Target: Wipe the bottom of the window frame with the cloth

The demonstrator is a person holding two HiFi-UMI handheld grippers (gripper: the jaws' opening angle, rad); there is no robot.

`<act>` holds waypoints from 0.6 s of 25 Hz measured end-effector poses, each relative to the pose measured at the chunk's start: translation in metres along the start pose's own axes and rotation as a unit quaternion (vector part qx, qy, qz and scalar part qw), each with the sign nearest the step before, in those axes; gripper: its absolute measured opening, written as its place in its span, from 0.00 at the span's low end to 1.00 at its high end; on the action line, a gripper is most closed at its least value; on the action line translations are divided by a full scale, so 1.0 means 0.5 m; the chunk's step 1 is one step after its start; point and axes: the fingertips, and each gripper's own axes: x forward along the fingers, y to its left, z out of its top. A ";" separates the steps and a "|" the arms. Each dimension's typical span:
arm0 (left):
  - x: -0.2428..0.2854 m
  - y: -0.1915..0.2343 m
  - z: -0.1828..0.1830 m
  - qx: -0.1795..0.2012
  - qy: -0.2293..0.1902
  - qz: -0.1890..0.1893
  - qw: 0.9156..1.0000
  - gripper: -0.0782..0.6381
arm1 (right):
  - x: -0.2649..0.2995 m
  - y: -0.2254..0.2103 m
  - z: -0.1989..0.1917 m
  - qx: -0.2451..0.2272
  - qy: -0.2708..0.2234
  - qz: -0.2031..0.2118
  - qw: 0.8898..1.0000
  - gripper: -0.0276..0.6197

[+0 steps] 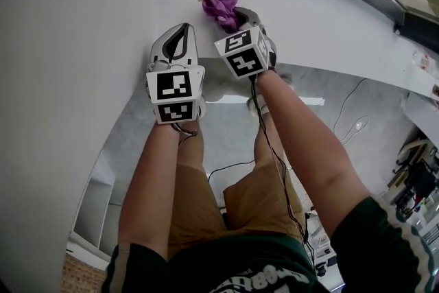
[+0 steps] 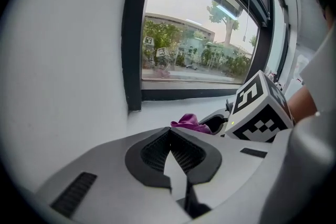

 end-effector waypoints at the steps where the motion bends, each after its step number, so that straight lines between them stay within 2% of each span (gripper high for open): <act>1: -0.002 0.004 -0.004 -0.001 0.001 0.002 1.000 0.12 | 0.005 0.011 0.006 -0.007 0.000 0.007 1.000 0.30; 8: -0.036 0.036 -0.020 -0.015 0.001 0.012 1.000 0.12 | 0.028 0.081 0.060 -0.038 -0.002 0.035 0.999 0.30; 11: -0.038 0.033 -0.024 -0.022 -0.001 0.012 1.000 0.12 | 0.034 0.090 0.064 -0.035 -0.004 0.054 0.998 0.30; 15: -0.034 0.022 -0.032 -0.011 0.006 0.003 1.000 0.12 | 0.048 0.122 0.076 -0.053 -0.005 0.090 0.994 0.30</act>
